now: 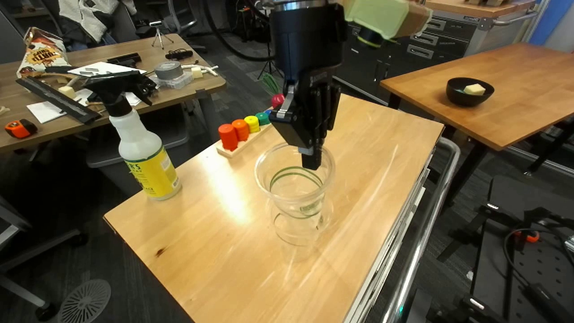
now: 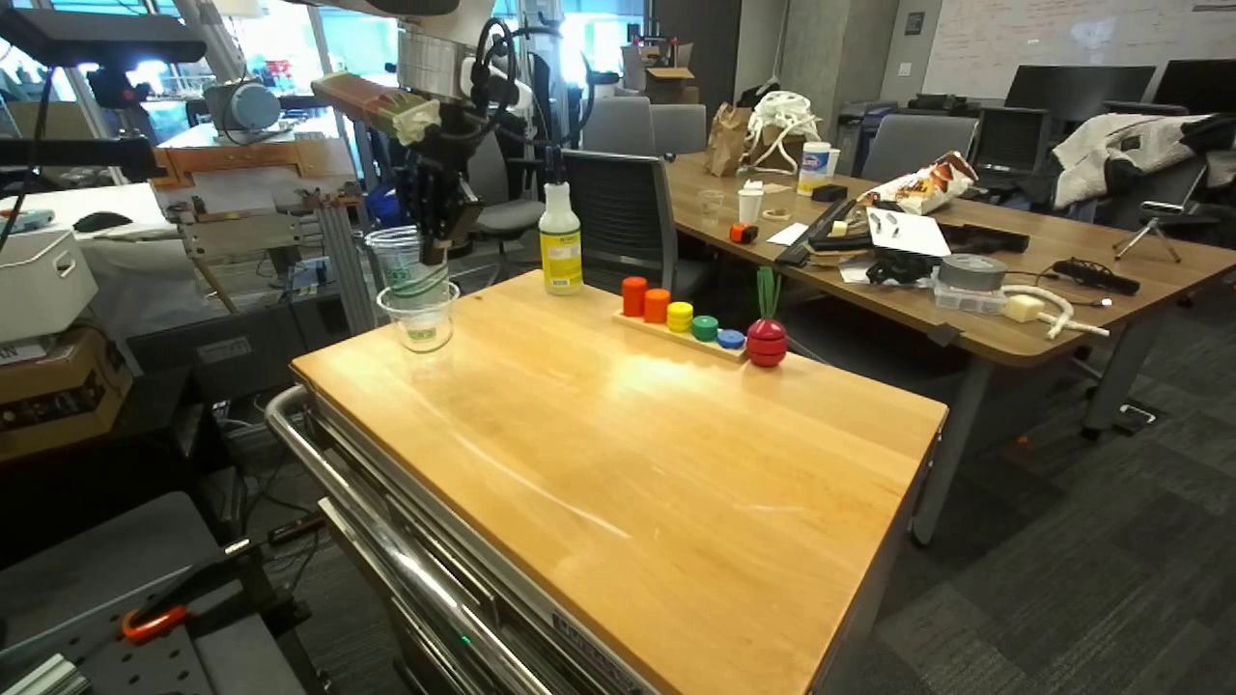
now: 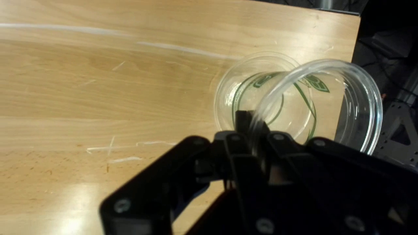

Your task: Stack the cups

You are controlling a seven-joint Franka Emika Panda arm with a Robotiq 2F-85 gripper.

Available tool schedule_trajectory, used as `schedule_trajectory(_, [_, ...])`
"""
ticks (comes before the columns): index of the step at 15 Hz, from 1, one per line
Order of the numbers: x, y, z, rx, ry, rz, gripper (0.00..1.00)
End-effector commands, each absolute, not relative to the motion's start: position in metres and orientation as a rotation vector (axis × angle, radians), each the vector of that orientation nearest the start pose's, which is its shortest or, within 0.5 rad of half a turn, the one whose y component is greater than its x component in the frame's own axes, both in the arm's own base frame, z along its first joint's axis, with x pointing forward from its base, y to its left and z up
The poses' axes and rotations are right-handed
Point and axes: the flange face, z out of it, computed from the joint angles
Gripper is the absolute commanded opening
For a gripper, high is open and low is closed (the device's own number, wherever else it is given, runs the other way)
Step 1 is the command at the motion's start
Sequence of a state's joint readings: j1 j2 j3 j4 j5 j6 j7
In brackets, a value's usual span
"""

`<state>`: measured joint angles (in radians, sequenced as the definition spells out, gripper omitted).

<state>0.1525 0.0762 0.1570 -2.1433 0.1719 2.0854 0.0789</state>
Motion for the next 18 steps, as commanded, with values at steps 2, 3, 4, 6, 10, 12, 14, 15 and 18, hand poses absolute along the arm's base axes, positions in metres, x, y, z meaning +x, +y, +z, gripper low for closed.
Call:
schedule_trajectory(2, [0.519,0.168,0.354,-3.029,-0.227,0.173,0.02])
schedule_trajectory(3, [0.519,0.168,0.354,-3.029,-0.241,0.170,0.28])
schedule_trajectory(4, [0.520,0.168,0.353,-3.037,-0.253,0.165,0.32])
schedule_trajectory(6, [0.517,0.170,0.356,-3.044,-0.285,0.164,0.45])
schedule_trajectory(10, [0.513,0.167,0.371,-3.090,-0.325,0.146,0.77])
schedule_trajectory(12, [0.511,0.164,0.383,-3.121,-0.279,0.138,0.90])
schedule_trajectory(14, [0.510,0.153,0.398,-3.127,-0.114,0.160,1.00])
schedule_trajectory(15, [0.510,0.148,0.406,-3.121,-0.049,0.165,1.00])
schedule_trajectory(18, [0.510,0.132,0.439,-3.091,0.117,0.134,1.00])
